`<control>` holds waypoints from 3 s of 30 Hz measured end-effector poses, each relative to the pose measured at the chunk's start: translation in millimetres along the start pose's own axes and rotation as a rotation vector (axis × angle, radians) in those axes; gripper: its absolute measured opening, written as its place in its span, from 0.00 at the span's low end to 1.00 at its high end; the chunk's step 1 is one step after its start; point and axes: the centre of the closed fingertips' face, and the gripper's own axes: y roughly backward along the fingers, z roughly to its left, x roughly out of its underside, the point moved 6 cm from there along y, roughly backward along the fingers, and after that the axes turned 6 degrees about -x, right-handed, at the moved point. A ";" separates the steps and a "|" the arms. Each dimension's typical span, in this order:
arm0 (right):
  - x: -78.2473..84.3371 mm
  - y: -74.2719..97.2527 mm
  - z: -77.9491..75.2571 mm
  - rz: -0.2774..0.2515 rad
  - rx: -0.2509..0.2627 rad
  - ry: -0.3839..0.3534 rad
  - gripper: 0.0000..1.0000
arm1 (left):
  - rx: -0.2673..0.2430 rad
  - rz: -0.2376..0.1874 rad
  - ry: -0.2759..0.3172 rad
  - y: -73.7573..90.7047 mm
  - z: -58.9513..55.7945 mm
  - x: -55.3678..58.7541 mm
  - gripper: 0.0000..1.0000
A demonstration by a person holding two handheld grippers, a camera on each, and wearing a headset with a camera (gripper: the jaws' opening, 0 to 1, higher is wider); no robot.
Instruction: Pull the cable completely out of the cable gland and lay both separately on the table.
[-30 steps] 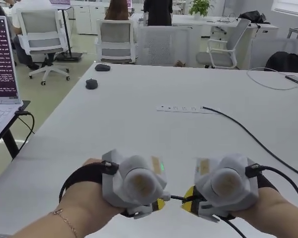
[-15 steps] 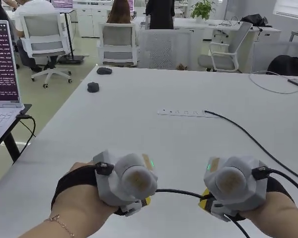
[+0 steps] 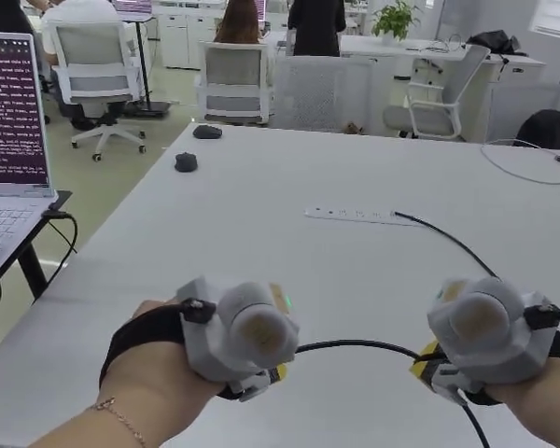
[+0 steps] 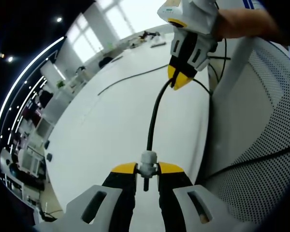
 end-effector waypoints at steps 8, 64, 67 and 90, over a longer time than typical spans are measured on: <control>0.4 12.0 -18.0 -0.003 0.042 0.011 0.02 | -0.003 -0.004 0.006 0.9 1.1 0.3 0.17; -72.4 -95.9 -171.6 -0.152 0.077 -0.196 0.03 | 0.056 0.008 -0.004 -1.9 -10.2 2.3 0.17; -60.8 -113.5 -163.4 -0.105 0.038 -0.202 0.05 | 0.060 0.008 0.000 -2.7 -10.7 2.1 0.17; -17.8 20.5 -44.4 -0.236 -0.130 -0.240 0.21 | 0.143 -0.009 -0.133 -4.2 -25.6 -22.6 0.17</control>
